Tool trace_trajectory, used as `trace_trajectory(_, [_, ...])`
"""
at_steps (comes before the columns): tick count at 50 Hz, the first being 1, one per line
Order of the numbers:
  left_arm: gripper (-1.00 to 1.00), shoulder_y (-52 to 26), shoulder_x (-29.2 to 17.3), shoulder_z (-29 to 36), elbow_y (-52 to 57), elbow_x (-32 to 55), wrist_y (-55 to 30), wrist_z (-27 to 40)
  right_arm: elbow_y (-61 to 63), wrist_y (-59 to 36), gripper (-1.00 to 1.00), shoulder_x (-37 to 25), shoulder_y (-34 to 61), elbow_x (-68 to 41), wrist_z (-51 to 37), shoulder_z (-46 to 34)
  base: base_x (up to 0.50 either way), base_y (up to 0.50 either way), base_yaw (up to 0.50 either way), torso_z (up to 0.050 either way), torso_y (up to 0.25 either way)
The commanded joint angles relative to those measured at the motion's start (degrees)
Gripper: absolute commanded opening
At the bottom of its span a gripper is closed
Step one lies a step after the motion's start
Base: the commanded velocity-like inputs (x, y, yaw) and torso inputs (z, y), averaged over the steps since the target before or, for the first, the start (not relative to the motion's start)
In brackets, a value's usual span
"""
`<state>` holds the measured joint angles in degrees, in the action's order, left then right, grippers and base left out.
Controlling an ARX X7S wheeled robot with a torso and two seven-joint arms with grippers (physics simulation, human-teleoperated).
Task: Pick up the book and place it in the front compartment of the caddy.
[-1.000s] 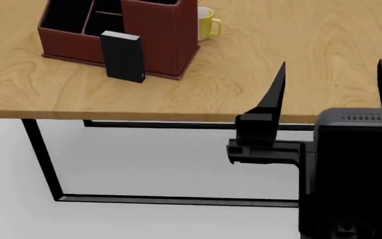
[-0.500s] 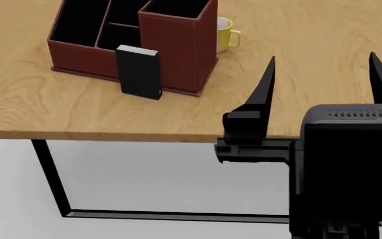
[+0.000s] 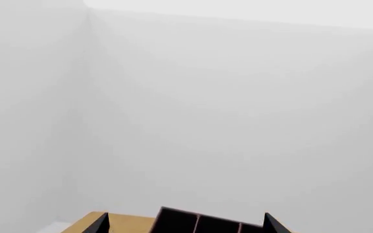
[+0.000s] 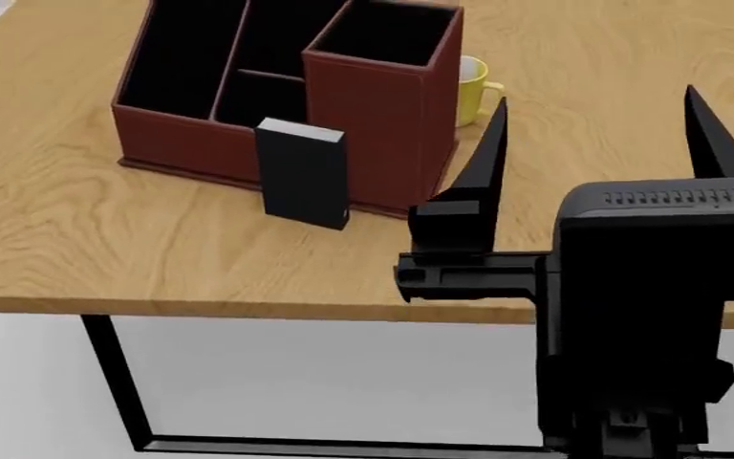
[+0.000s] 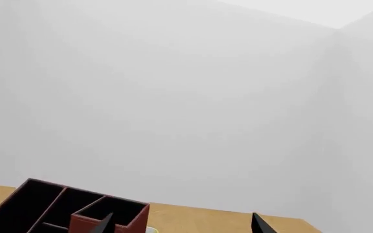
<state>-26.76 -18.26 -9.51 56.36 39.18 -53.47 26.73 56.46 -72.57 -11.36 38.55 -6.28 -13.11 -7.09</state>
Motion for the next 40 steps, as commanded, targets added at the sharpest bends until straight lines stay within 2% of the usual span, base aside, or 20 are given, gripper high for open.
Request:
trace_trajectory(1, [1.0, 0.17, -0.41, 0.66, -0.42, 0.76, 0.84, 0.43, -0.66, 0.14, 1.0, 0.14, 0.49, -0.34, -0.45, -0.63, 0.26, 0.12, 0.0, 0.0, 0.0])
trace_trajectory(40, [1.0, 0.33, -1.93, 2.29, -1.18, 2.23, 2.63, 2.13, -2.08, 0.46, 1.0, 0.15, 2.16, -1.76, -1.05, -0.91, 0.26, 0.12, 0.0, 0.0, 0.001])
